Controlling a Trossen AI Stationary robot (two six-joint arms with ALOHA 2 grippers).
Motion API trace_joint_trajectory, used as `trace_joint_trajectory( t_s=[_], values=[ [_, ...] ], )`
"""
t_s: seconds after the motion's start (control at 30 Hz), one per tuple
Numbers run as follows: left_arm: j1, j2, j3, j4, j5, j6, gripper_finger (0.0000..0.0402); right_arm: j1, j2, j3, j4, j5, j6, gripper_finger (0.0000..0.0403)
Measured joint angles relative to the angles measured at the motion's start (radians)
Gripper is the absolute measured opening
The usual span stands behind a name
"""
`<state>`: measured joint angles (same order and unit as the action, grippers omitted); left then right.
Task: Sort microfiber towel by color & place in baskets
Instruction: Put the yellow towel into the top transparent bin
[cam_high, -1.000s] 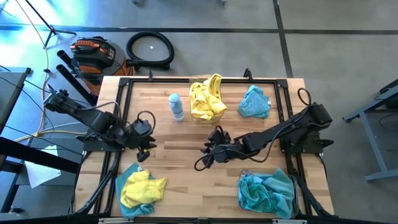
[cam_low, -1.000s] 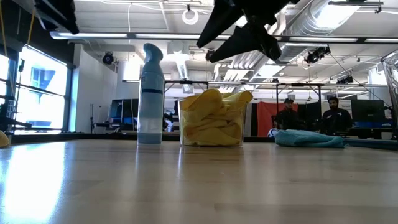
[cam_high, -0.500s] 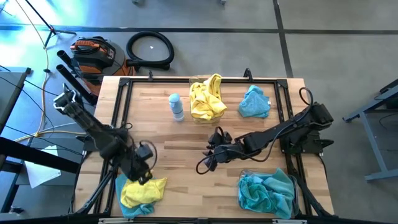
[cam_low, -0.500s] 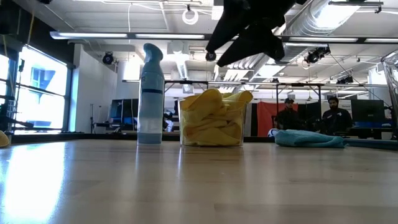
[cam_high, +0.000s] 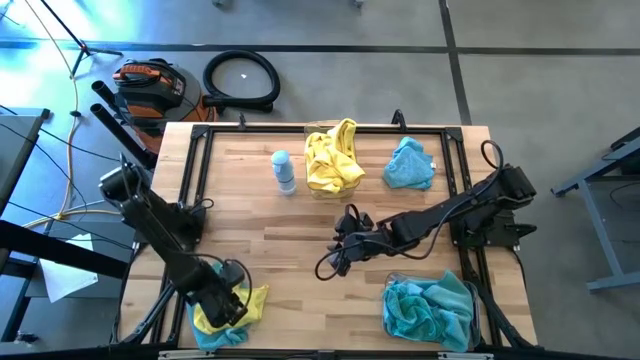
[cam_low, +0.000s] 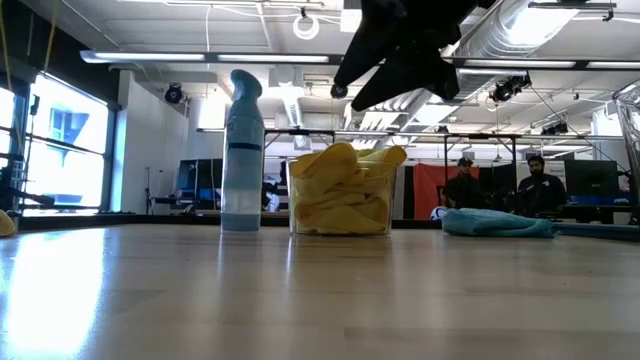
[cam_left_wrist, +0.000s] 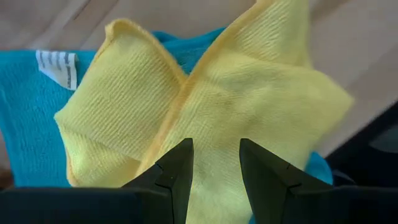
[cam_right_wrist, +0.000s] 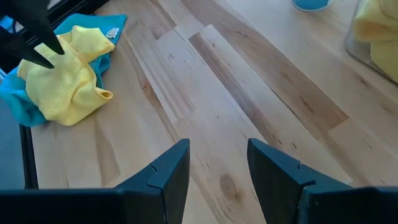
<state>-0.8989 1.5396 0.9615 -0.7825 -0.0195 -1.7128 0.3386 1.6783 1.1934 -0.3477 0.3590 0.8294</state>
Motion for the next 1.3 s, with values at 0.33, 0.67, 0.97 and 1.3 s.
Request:
trace_joint_trajectory(
  t_s=[0.33, 0.67, 0.97, 1.3],
  values=[
    [0.002, 0.123, 0.0, 0.0, 0.055, 0.041, 0.0081, -0.005, 0.0, 0.0, 0.0, -0.001, 0.0, 0.0155],
    [0.008, -0.037, 0.06, -0.184, -0.055, 0.04, 0.0002, -0.005, 0.001, 0.0, -0.001, 0.0, 0.0, 0.0155],
    [0.065, -0.249, 0.25, -0.512, -0.37, 0.197, 0.0, -0.005, 0.001, 0.0, 0.002, 0.005, 0.03, 0.0155],
    [0.317, -0.304, 0.284, -0.52, -0.385, 0.692, 0.0, -0.036, 0.001, 0.0, 0.148, 0.019, 0.002, 0.0155]
  ],
)
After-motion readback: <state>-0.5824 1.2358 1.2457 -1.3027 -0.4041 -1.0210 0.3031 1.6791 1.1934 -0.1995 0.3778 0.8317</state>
